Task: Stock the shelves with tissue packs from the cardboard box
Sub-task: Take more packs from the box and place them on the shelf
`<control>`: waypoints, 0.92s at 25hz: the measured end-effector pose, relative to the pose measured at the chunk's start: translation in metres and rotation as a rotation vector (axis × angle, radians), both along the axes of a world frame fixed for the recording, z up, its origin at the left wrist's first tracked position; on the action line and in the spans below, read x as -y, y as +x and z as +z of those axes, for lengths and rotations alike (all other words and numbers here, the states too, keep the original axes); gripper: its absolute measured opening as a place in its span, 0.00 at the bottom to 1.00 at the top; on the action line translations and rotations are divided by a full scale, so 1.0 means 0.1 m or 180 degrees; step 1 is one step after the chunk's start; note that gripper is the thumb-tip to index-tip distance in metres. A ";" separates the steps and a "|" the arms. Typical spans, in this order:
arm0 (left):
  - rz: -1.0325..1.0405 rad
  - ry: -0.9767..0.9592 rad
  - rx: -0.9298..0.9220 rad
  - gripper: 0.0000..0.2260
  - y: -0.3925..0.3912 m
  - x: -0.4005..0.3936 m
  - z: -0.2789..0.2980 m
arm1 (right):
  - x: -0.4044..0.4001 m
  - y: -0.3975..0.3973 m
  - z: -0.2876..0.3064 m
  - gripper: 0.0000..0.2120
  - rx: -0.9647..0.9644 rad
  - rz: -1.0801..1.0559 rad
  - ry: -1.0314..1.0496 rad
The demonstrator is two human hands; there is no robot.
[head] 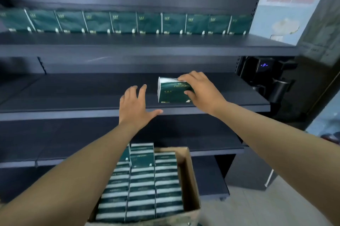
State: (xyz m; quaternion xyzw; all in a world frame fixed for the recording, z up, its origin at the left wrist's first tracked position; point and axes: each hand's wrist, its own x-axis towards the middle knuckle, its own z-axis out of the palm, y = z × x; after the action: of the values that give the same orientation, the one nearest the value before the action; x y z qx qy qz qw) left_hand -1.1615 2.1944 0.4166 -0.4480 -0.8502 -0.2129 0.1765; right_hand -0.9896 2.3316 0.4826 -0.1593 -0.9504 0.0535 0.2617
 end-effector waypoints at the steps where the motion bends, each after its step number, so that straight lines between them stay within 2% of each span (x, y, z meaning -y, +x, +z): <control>1: -0.0041 0.0085 -0.0072 0.45 0.03 -0.11 0.13 | -0.09 0.05 0.11 0.19 -0.0004 0.0001 0.0080; 6: -0.0254 0.0383 -0.0484 0.45 0.12 -0.72 0.74 | -0.56 0.21 0.62 0.18 -0.0145 0.0001 0.0461; 12: -0.0334 0.0640 -0.0705 0.45 0.23 -1.71 1.28 | -1.41 0.35 1.15 0.19 -0.0235 -0.0064 0.0806; 19: -0.0159 0.0831 -0.0684 0.45 0.38 -2.99 1.57 | -2.82 0.43 1.55 0.20 -0.0317 0.0026 0.0848; 23: -0.0050 0.0860 -0.0595 0.46 0.31 -3.59 1.63 | -3.55 0.32 1.56 0.19 -0.0403 -0.0057 0.0706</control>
State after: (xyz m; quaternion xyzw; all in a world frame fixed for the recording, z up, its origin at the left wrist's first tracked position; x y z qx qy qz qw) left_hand -1.1305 2.5531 0.5799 -0.4447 -0.7901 -0.2841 0.3118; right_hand -0.9580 2.6865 0.6389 -0.1342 -0.9306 -0.0443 0.3377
